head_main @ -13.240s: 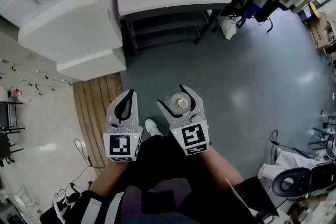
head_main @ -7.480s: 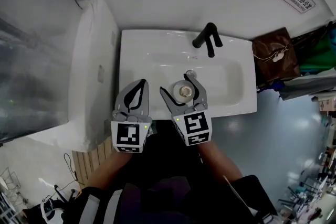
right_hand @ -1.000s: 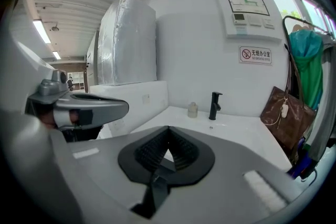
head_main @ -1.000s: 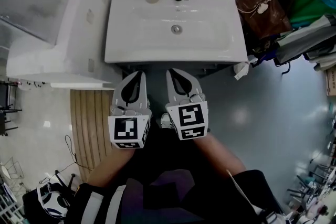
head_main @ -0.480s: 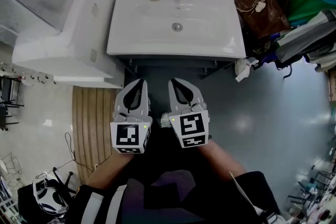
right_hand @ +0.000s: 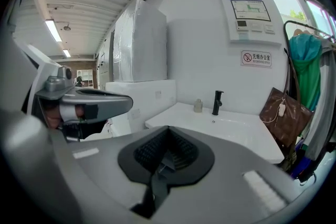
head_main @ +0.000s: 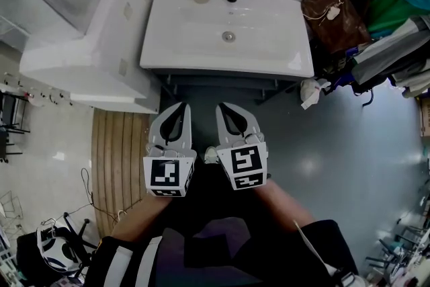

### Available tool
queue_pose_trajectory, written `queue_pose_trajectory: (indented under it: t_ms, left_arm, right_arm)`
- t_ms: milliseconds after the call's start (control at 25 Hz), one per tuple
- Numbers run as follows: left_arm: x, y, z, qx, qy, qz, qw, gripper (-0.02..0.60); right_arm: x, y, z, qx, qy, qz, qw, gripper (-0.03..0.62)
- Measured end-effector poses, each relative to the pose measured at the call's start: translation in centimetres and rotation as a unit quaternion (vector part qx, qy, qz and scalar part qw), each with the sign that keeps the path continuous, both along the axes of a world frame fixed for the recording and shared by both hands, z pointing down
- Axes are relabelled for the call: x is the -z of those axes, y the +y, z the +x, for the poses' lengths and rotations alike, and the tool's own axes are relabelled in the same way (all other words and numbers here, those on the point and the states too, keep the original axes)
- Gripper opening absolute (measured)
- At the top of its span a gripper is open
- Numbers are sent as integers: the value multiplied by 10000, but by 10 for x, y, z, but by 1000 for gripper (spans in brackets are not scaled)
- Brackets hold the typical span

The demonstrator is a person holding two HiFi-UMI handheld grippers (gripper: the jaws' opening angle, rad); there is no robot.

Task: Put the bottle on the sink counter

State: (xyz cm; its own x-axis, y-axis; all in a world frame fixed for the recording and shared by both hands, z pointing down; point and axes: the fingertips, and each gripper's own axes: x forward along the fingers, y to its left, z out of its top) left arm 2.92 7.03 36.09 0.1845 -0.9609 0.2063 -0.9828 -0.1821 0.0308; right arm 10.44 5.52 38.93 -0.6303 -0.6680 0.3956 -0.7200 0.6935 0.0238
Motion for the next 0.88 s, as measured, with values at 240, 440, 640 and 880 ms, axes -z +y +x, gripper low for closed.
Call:
queue_pose_trajectory:
  t_ms: [240, 440, 640, 880]
  left_arm:
    - [1, 1, 3, 2, 5, 2, 10000, 3]
    - [-1, 1, 6, -38, 4, -39, 10000, 2]
    - [-2, -1, 14, -127, -7, -80, 9999, 2]
    - [-3, -3, 15, -139, -6, -82, 9999, 2]
  right_arm:
    - [2, 1, 4, 5, -21, 19, 10000, 0]
    - [0, 0, 9, -43, -27, 1, 10000, 0]
    - [-3, 2, 11, -44, -39, -48, 10000, 0]
    - [-4, -1, 13, -76, -46, -50, 9999, 0]
